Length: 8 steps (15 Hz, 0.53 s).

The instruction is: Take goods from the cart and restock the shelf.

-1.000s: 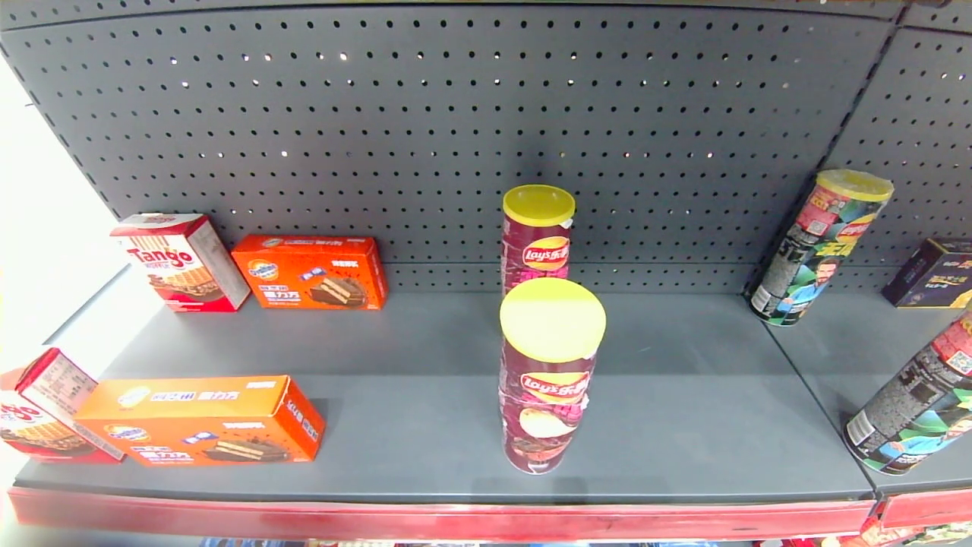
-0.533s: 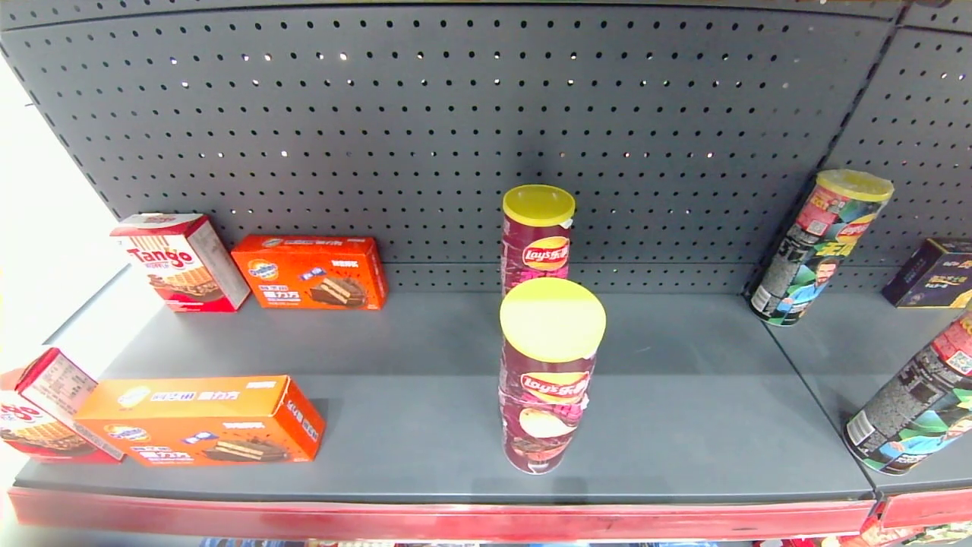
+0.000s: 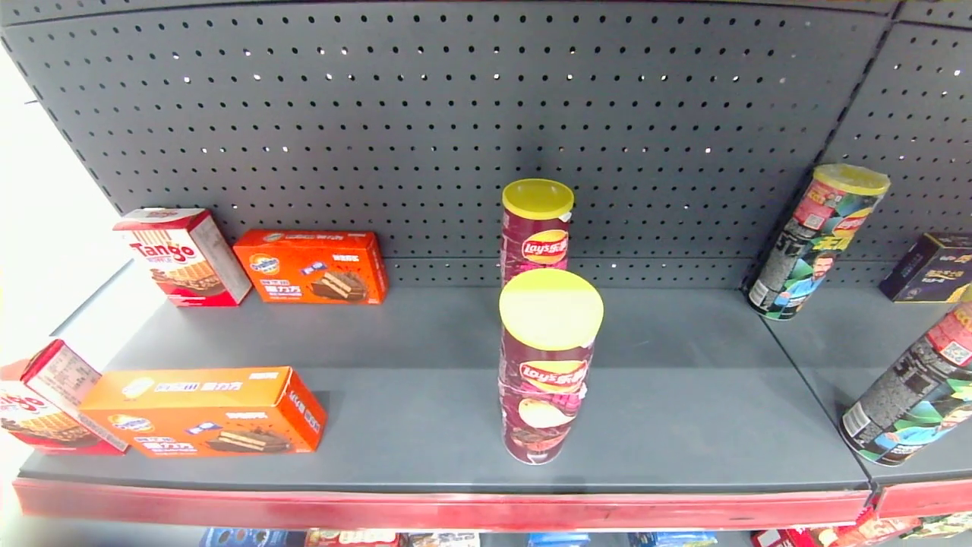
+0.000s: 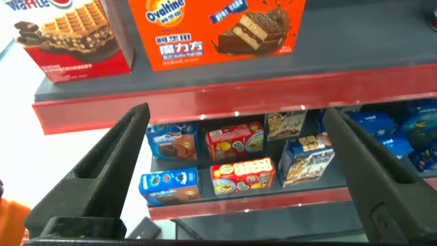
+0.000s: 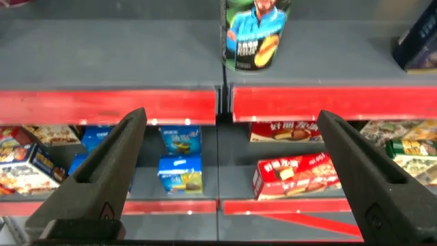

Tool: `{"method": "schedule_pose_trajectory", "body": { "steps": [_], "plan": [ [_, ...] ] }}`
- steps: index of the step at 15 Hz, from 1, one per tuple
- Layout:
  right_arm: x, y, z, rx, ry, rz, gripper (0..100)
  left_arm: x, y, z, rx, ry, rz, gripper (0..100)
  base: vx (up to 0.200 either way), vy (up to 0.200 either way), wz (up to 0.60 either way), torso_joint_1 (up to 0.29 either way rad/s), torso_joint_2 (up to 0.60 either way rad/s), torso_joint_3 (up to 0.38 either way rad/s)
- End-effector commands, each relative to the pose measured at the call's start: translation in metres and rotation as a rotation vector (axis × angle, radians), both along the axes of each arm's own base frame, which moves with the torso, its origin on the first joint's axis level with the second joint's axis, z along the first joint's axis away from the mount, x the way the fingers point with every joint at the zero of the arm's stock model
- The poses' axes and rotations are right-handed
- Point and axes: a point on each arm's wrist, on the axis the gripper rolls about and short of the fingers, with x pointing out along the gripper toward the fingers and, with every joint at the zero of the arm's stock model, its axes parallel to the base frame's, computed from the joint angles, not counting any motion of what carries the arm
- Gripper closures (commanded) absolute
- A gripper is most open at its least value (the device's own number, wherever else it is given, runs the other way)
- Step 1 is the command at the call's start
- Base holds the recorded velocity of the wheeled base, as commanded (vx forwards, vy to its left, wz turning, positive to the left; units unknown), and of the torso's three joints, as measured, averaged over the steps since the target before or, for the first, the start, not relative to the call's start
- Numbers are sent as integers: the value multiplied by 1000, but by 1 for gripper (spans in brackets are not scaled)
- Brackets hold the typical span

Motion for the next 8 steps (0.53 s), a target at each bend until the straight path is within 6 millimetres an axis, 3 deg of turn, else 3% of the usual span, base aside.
{"method": "schedule_pose_trajectory", "body": {
  "steps": [1, 8],
  "plan": [
    [0, 0, 0, 0, -1, 0, 0, 0, 0, 0, 0, 0, 0, 0, 0, 0, 0, 0, 0, 0],
    [0, 0, 0, 0, -1, 5, 0, 0, 0, 0, 0, -1, 0, 0, 0, 0, 0, 0, 0, 0]
  ]
}}
